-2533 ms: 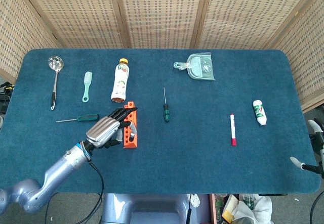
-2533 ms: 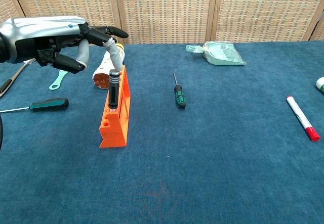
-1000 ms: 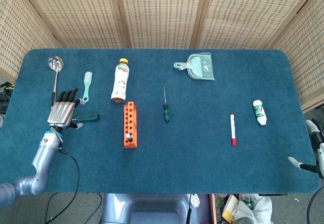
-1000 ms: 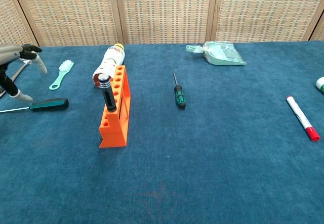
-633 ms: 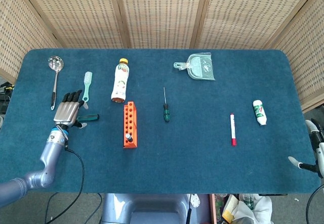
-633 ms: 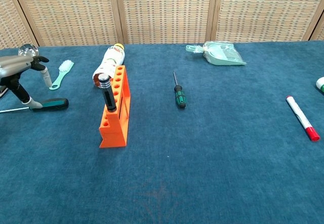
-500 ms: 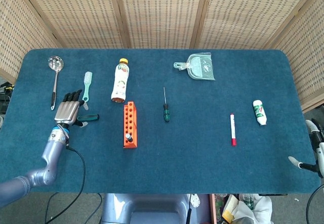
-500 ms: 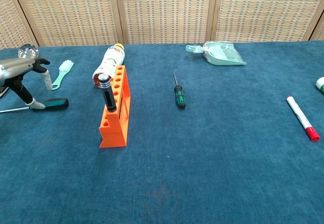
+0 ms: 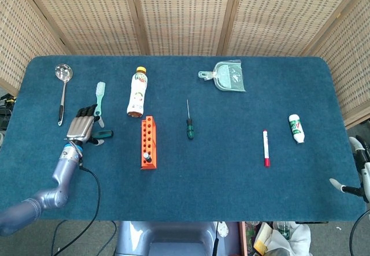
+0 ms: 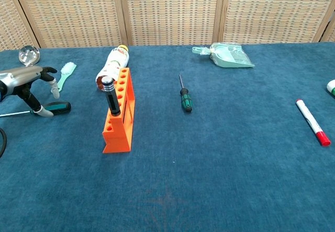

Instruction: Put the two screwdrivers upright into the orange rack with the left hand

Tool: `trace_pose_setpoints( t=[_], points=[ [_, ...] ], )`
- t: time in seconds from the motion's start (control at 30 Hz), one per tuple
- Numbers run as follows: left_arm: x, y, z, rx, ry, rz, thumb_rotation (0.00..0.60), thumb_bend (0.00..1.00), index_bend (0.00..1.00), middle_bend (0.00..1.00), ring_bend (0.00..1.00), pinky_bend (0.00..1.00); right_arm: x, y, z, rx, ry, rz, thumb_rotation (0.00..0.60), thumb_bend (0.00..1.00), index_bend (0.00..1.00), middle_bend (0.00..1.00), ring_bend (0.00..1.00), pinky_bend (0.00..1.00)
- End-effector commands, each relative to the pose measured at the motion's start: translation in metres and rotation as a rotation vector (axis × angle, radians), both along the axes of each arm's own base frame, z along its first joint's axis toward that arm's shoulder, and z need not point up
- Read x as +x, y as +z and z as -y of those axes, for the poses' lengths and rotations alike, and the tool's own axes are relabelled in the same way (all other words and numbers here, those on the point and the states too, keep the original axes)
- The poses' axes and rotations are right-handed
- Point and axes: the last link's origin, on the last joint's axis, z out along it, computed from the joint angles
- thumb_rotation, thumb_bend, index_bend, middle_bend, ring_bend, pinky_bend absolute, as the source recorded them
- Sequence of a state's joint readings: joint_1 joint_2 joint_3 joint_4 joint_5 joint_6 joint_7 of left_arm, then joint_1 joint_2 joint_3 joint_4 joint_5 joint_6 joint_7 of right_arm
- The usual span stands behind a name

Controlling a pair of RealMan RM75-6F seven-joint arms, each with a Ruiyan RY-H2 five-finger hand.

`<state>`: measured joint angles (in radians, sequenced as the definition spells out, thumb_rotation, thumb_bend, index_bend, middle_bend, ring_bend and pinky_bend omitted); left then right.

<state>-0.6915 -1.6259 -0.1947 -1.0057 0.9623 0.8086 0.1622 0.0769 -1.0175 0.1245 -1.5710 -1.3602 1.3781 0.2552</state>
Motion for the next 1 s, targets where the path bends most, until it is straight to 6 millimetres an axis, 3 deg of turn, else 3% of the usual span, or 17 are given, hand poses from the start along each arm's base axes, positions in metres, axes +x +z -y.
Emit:
trace_pose_setpoints(
  t=[0.03,0.33,0.5,0.63,0.8,1.0],
  points=[
    [0.000,-0.001,-0.002,0.002,-0.005,-0.011,0.600,0.14,0.47,0.00,0.00,0.00,0.000,0.000,0.000,0.000,-0.001,0.000,0.600,0.00,0.00,0.00,0.00,0.00],
    [-0.002,-0.010,-0.003,-0.023,0.010,0.009,0.600,0.16,0.48,0.00,0.00,0.00,-0.001,-0.001,0.001,0.002,-0.003,-0.001,0.600,0.00,0.00,0.00,0.00,0.00],
    [-0.001,-0.012,-0.006,-0.021,0.011,0.012,0.600,0.25,0.51,0.00,0.00,0.00,-0.001,0.000,0.001,-0.003,-0.007,0.000,0.600,0.00,0.00,0.00,0.00,0.00],
    [-0.001,-0.012,-0.006,-0.017,0.013,0.031,0.600,0.32,0.61,0.00,0.00,0.00,-0.002,0.002,0.002,-0.006,-0.011,0.005,0.600,0.00,0.00,0.00,0.00,0.00],
    [0.001,-0.004,-0.005,0.001,0.003,0.062,0.600,0.40,0.65,0.00,0.00,0.00,-0.002,0.001,0.002,-0.003,-0.010,0.007,0.600,0.00,0.00,0.00,0.00,0.00],
    [0.015,0.022,0.002,0.028,-0.025,0.202,0.600,0.43,0.67,0.00,0.00,0.00,-0.002,0.001,0.002,0.000,-0.007,0.009,0.600,0.00,0.00,0.00,0.00,0.00]
  ],
)
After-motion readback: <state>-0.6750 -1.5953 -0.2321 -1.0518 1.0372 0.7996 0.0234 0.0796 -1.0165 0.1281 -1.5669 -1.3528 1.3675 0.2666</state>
